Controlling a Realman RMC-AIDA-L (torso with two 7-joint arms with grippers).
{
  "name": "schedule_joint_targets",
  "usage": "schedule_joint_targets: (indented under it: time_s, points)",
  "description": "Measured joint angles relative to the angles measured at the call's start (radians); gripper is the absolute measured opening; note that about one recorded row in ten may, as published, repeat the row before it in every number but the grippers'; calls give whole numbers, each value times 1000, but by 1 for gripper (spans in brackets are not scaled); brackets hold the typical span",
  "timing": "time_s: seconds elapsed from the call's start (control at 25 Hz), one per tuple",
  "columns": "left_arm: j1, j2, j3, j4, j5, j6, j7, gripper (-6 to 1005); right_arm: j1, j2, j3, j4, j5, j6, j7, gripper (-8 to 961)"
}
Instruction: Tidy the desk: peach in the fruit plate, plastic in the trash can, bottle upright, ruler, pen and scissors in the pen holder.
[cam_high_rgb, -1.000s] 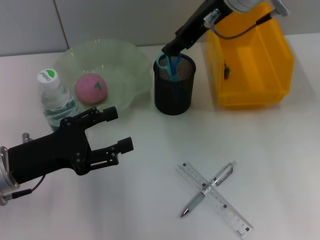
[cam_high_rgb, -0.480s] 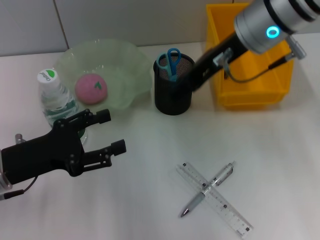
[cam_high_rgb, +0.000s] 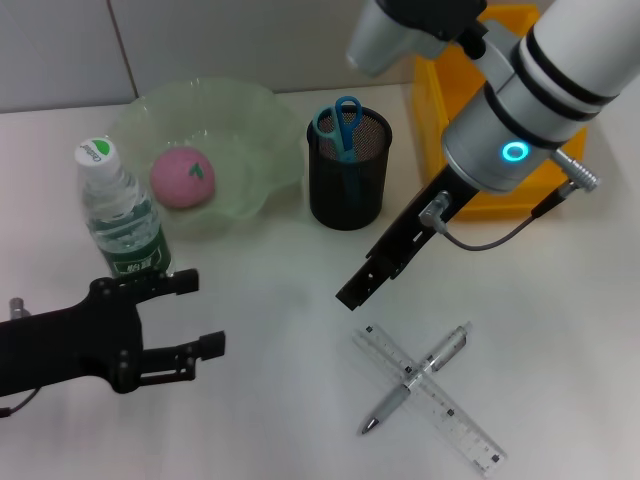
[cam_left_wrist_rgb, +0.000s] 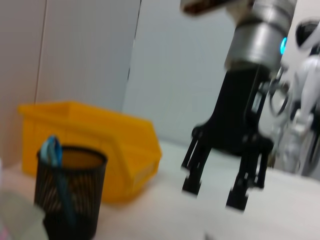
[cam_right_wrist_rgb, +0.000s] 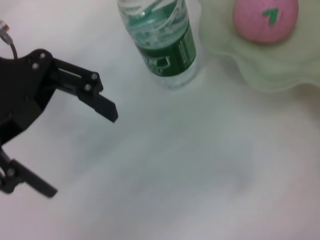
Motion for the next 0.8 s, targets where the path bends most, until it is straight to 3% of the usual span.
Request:
schedule_joint_targets:
  time_s: [0.32,0.8]
  points:
    - [32,0,162,138,0,-26,-97,854,3,1,-42,-33,-8,-3,84,757]
    - [36,1,217,157,0,-44,-104,851,42,2,-107,18,-56,39,193,755]
